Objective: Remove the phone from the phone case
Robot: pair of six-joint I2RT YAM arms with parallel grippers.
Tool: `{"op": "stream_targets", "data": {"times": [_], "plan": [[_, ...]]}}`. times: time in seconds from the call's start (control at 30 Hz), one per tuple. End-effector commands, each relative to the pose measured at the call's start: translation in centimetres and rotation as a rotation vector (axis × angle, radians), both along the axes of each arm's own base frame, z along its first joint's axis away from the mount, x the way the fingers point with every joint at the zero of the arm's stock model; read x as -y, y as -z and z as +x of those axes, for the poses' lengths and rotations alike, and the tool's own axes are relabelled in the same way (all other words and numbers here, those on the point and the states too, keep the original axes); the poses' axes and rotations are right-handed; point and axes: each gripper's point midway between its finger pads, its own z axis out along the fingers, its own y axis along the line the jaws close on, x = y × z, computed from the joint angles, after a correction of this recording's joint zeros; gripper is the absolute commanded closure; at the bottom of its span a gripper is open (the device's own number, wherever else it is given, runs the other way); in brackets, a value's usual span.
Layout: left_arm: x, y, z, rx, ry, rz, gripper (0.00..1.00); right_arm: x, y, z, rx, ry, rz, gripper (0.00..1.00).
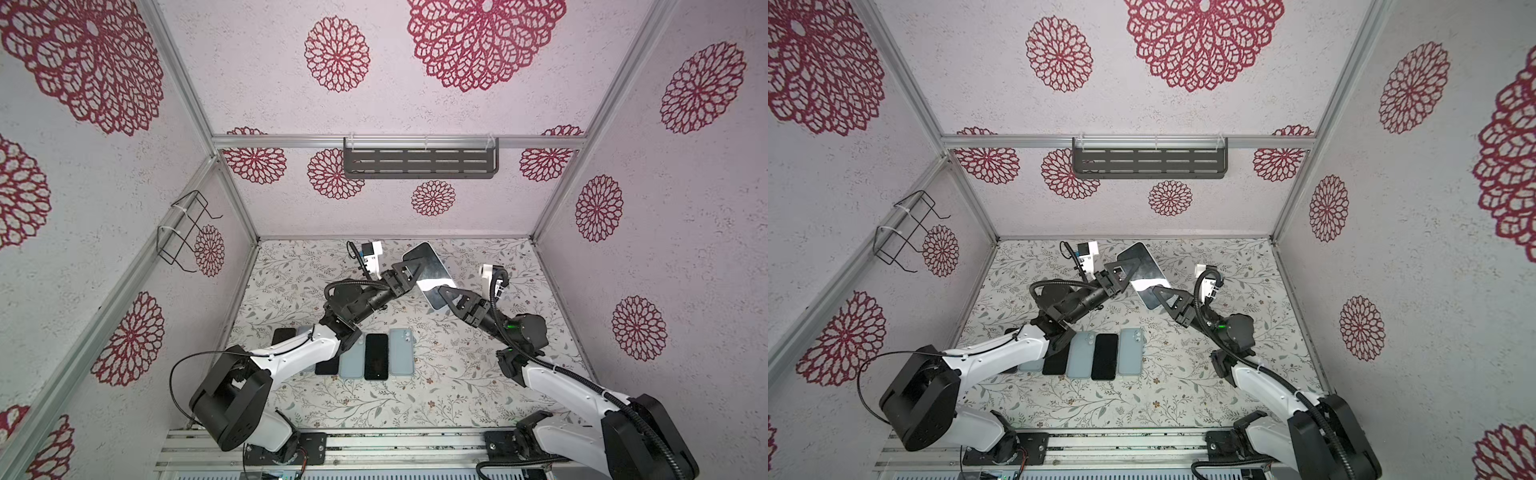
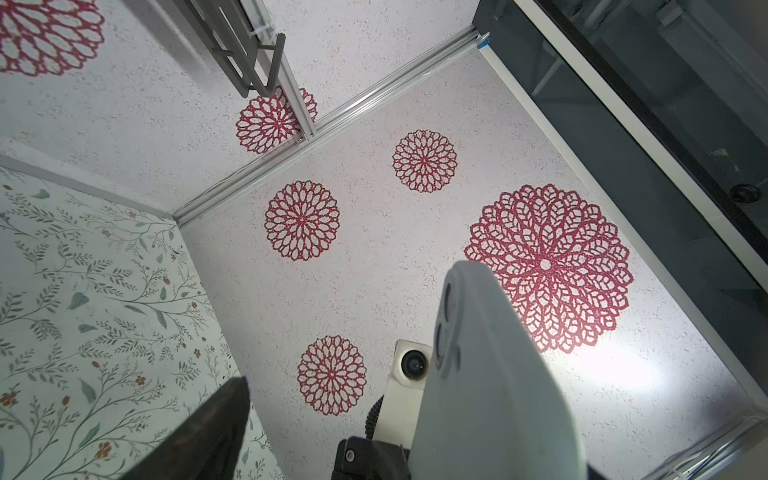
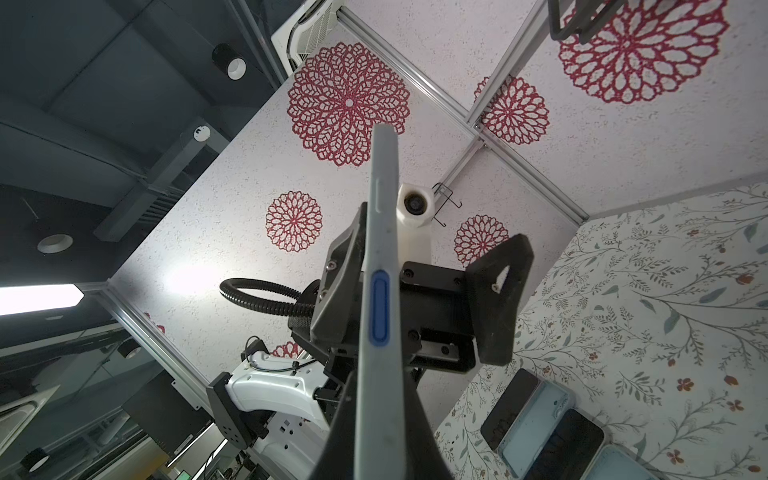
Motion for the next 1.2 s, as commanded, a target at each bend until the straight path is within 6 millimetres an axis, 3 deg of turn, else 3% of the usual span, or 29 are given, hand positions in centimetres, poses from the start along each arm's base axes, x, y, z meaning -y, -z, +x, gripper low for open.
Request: {"op": "stream_targets", "data": {"times": [0.0,0.23,0.37,0.53,0.6,0.67,0.73,0.83,0.9,1.07,1.17], "plan": [[0.3,-0.8,-0.9,0.031,0.034,-0.033,0.17,0.7,-4.2,-1.8,0.162,0.001,0.068,1.0],[0.5,-1.1,-1.3,0.042,0.06,-0.035,0.42,0.6,-3.7,-1.6,0.149,-0.005,0.062,1.0],[0.3,-1.1,-1.4,0.039,0.07,-0.049,0.65,0.5,-3.6,-1.5,0.147,-0.006,0.056,1.0],[0.0,-1.9,-1.8,0.045,0.084,-0.075,0.87,0.4,-3.5,-1.7,0.15,-0.008,0.047,1.0],[-0.3,-2.2,-1.9,0.047,0.079,-0.077,0.93,0.5,-3.4,-1.9,0.15,-0.007,0.04,0.84],[-0.7,-2.3,-1.8,0.029,0.051,-0.068,1.0,0.4,-2.8,-2.1,0.139,-0.005,0.022,0.58],[-1.3,-2.6,-1.7,0.02,0.017,-0.047,1.0,0.5,-2.4,-2.9,0.149,0.003,0.012,0.35],[-2.6,-4.1,-1.9,0.04,-0.044,-0.045,1.0,1.0,-1.7,-4.3,0.17,0.05,-0.01,0.09],[-3.5,-5.2,-2.2,0.062,-0.096,-0.036,1.0,1.0,-0.8,-4.8,0.164,0.092,-0.054,0.02],[-5.6,-7.4,-3.5,0.107,-0.248,-0.051,1.0,1.7,-0.2,-6.5,0.162,0.141,-0.053,0.01],[-5.3,-8.4,-4.9,0.137,-0.299,-0.064,1.0,2.0,-0.3,-6.9,0.144,0.132,-0.014,0.01]]}}
